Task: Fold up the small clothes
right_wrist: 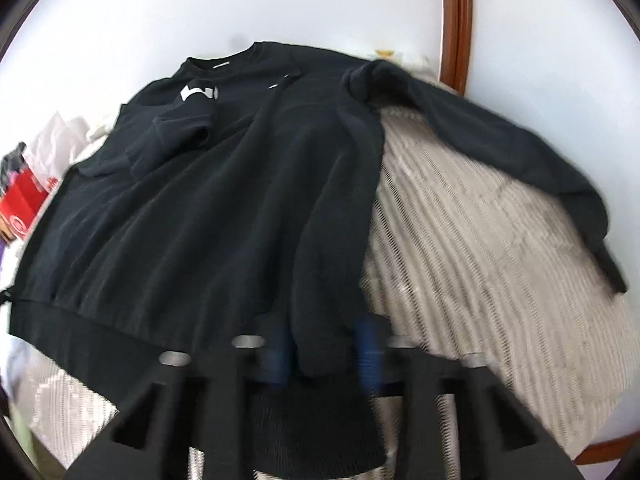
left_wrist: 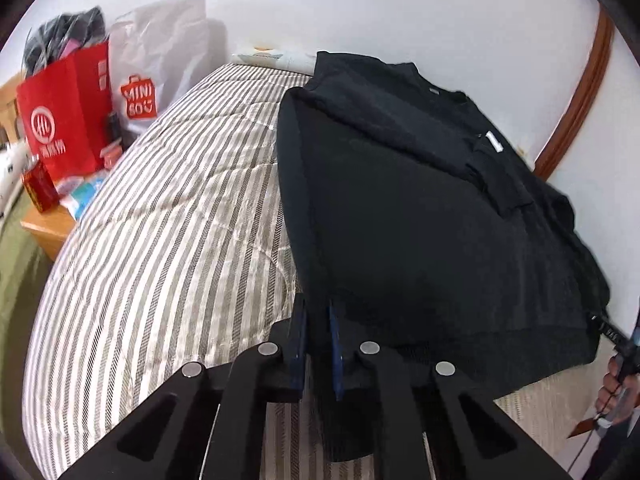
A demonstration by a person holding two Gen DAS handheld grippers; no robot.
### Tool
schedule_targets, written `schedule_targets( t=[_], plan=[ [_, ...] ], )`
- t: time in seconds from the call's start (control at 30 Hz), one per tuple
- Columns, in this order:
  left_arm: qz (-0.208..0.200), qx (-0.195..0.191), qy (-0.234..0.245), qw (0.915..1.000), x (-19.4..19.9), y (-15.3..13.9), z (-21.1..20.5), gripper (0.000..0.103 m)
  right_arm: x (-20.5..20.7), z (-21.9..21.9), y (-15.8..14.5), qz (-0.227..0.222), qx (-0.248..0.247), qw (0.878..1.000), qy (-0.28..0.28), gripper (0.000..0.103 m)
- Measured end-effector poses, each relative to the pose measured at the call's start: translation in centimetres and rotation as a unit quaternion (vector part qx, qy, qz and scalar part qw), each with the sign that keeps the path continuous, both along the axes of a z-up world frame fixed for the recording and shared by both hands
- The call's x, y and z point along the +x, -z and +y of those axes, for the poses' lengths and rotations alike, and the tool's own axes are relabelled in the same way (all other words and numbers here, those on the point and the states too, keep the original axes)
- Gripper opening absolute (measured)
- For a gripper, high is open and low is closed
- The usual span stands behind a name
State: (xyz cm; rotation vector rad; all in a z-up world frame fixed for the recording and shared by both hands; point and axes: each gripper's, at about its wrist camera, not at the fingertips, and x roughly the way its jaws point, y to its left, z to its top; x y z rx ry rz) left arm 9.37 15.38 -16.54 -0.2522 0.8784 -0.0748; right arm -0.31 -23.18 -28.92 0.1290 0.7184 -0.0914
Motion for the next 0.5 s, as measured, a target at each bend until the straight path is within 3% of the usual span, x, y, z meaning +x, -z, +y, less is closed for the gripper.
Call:
schedule_targets(
  t=[0.1, 0.4, 0.5],
  plan=[
    [0.002, -0.022, -0.005, 0.9997, -1.0, 0.1, 0.6, 0.009, -0.9, -0.8, -0.7, -0.006, 0.026, 1.000, -0.001, 0.010],
    [0.011, -0.028, 0.008, 0.9995, -5.1, 0.1, 0.6, 0.009, -2.7, -0.9, -0.3, 0.012, 0.013, 1.000, -0.002, 0.010],
    [0.015, -0.027, 0.014, 0.9994, -5.3, 0.1, 0.7, 0.010, -2.4, -0.1, -0.2, 0.022, -0.014, 1.000, 0.000, 0.011]
  ],
)
